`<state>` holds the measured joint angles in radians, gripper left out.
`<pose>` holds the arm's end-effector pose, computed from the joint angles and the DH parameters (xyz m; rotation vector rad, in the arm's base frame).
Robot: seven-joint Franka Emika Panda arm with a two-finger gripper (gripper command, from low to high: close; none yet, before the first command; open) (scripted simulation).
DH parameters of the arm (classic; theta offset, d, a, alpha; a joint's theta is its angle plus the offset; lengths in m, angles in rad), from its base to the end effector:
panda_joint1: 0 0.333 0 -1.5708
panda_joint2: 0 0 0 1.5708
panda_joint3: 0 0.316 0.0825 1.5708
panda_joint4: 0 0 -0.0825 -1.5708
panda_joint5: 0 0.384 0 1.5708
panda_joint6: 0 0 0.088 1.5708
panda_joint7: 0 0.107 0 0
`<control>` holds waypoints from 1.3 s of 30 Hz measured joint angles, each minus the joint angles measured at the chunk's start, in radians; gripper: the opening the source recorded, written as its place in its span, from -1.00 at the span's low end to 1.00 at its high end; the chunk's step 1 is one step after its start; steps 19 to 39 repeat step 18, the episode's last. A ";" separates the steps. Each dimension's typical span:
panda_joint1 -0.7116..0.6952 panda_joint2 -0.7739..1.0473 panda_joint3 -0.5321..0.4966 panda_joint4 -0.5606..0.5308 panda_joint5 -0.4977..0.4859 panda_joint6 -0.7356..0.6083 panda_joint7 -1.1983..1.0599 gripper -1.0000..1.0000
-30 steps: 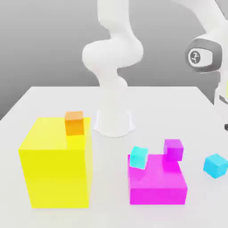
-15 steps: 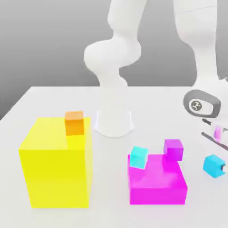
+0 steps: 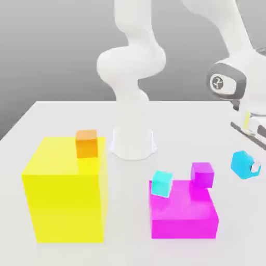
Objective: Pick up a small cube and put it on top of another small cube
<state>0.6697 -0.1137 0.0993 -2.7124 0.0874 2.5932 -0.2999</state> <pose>0.2911 0.2779 0.2624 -2.7338 -1.4820 0.0208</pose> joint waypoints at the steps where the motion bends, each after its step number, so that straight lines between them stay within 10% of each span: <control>1: -0.007 -0.036 -0.007 -0.016 0.003 -0.020 0.016 -1.00; 9: -0.122 -0.317 -0.026 -0.140 -0.029 -0.174 0.181 -1.00; 14: -0.143 -0.200 -0.018 -0.185 -0.038 -0.011 0.204 -1.00; 15: -0.144 -0.166 -0.016 -0.192 -0.040 0.031 0.206 1.00; 39: -0.144 -0.166 -0.016 -0.192 -0.040 0.031 0.206 1.00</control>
